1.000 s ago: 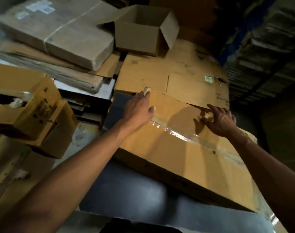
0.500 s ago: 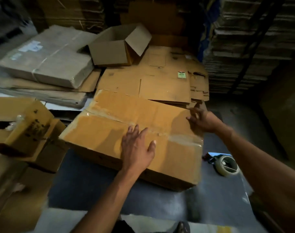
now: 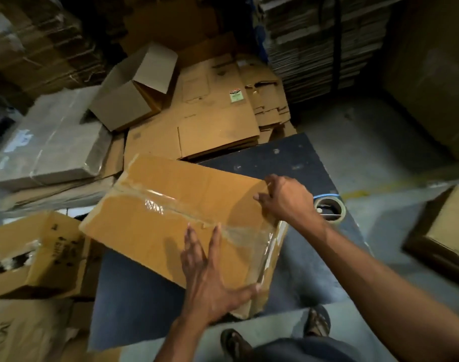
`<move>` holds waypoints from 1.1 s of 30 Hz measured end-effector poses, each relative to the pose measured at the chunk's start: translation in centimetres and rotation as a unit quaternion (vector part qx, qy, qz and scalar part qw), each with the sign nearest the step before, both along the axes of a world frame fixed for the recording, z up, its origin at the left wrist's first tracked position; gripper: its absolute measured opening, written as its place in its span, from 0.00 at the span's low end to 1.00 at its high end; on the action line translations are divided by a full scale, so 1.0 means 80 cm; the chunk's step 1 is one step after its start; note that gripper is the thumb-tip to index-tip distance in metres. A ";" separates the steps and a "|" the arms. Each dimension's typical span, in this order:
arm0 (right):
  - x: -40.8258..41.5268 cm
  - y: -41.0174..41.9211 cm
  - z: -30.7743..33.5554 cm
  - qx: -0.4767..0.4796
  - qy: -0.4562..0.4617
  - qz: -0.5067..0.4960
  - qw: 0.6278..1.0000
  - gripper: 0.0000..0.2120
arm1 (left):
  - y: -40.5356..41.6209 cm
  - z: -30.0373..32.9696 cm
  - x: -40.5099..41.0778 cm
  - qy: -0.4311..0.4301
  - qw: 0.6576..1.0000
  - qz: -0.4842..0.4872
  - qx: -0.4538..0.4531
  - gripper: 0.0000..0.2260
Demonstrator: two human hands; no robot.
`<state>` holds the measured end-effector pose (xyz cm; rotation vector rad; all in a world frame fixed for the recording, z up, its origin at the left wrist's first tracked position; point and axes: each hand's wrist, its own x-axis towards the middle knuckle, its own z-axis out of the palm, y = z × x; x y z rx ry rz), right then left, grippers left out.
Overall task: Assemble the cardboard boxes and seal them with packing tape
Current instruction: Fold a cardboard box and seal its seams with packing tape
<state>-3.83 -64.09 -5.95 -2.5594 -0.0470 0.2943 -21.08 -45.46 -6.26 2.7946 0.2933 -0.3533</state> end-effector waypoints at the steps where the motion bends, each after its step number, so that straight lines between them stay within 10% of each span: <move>1: -0.008 -0.006 0.001 0.000 0.004 0.005 1.000 0.26 | 0.018 0.000 0.003 -0.009 1.000 -0.025 -0.008 0.67; 10: -0.050 -0.007 -0.007 -0.008 0.015 0.081 0.997 0.25 | 0.106 0.028 0.035 0.033 0.988 -0.133 0.069 0.67; 17: -0.022 -0.056 -0.014 0.105 0.062 0.113 0.986 0.19 | 0.013 -0.004 0.045 -0.060 0.986 -0.139 0.065 0.47; 21: 0.034 -0.110 -0.050 -0.004 0.030 0.091 0.995 0.15 | -0.038 -0.011 0.081 -0.100 0.986 -0.116 0.072 0.39; 26: 0.102 -0.157 -0.122 -0.179 0.121 0.152 0.964 0.33 | -0.056 -0.032 0.107 -0.063 0.988 -0.104 0.093 0.38; 33: 0.128 -0.172 -0.175 -0.227 0.122 0.235 0.937 0.21 | -0.058 -0.041 0.108 -0.083 0.987 -0.083 0.106 0.39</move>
